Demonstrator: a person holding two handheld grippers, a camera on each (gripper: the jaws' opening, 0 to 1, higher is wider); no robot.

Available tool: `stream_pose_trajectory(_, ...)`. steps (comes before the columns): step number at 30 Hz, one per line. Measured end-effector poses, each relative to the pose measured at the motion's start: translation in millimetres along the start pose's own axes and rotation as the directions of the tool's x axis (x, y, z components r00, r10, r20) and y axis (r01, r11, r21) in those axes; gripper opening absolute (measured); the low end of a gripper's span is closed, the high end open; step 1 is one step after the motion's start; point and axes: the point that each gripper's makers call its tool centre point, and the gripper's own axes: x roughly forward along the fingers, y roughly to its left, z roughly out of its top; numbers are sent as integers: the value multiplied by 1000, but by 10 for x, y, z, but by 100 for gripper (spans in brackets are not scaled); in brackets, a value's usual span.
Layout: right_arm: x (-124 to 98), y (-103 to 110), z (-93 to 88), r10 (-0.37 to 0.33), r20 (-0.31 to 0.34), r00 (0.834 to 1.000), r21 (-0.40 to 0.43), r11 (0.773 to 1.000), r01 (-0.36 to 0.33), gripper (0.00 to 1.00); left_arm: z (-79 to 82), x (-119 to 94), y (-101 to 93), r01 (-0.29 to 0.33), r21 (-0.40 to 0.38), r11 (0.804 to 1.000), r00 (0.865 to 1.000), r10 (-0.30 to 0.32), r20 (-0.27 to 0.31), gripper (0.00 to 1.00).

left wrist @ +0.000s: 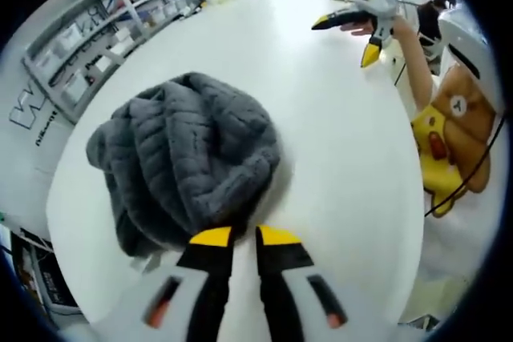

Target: Fold the towel on the table until its edges align and the towel forms a compact rectangular stack.

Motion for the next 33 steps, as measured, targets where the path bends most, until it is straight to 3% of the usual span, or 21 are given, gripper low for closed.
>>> stream_pose_trajectory(10,6,12,-1,5,0,1000,-2,1000,-5,99,44,-109,-36,-26,-49,998,996,29,79,15)
stream_pose_trajectory(16,1,14,-16,3,-3,1000,0,1000,-3,99,104,-199,-31,-58,-103,993,985,74,158,16)
stream_pose_trajectory(23,-2,5,-12,0,-2,1000,2,1000,0,99,105,-294,-53,-87,-143,986,971,116,209,20)
stream_pose_trajectory(29,9,23,-23,5,-5,1000,1,1000,-5,99,131,-398,-42,-113,-199,973,949,165,268,20)
stream_pose_trajectory(33,6,19,-24,4,-5,1000,1,1000,-4,99,152,-466,-47,-115,-260,959,924,199,327,20)
